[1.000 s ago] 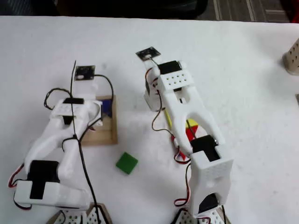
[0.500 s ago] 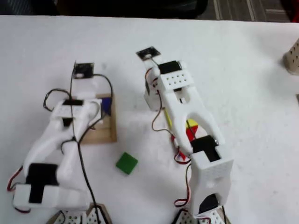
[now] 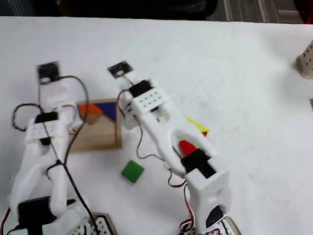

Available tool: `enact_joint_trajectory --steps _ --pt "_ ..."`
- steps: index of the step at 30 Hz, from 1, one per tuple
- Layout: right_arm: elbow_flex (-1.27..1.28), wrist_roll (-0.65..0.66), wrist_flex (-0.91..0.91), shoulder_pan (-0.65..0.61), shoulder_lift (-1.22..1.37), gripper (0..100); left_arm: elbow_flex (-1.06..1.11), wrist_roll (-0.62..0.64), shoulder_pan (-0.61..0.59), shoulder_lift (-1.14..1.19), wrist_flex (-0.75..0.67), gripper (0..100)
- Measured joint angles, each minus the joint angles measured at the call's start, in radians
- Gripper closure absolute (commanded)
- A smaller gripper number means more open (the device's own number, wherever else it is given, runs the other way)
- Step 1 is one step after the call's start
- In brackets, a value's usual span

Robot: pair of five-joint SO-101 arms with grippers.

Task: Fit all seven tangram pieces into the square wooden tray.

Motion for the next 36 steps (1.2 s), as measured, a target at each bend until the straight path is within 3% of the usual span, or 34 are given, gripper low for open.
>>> enact_joint_trajectory --steps 3,9,15,19,22,27,33,36 --pt "0.0 -0.009 -0.003 -0.028 0.0 82.7 0.0 0.002 -0.072 0.0 -0.074 97" --pt "-0.002 -0.015 -0.054 -0.064 0.029 83.2 -0.057 0.0 -0.083 0.114 -0.097 97" --pt "-0.029 -0.11 -0.161 -0.126 0.143 83.2 -0.201 0.002 -0.118 0.219 0.063 97" --pt "-0.075 -0.147 -0.172 -0.121 0.218 83.3 -0.204 0.002 -0.124 0.219 0.066 97" --pt "-0.101 -0.15 -0.153 -0.101 0.247 84.8 -0.204 0.002 -0.124 0.219 0.066 97" --pt "-0.129 -0.15 -0.071 -0.052 0.256 98.4 -0.204 0.002 -0.124 0.227 0.066 97" --pt "-0.126 -0.137 -0.014 0.064 0.256 94.3 -0.204 0.0 -0.124 0.227 0.066 97" --pt "-0.127 -0.025 0.04 0.137 0.256 94.4 -0.204 0.0 -0.124 0.227 0.064 97"
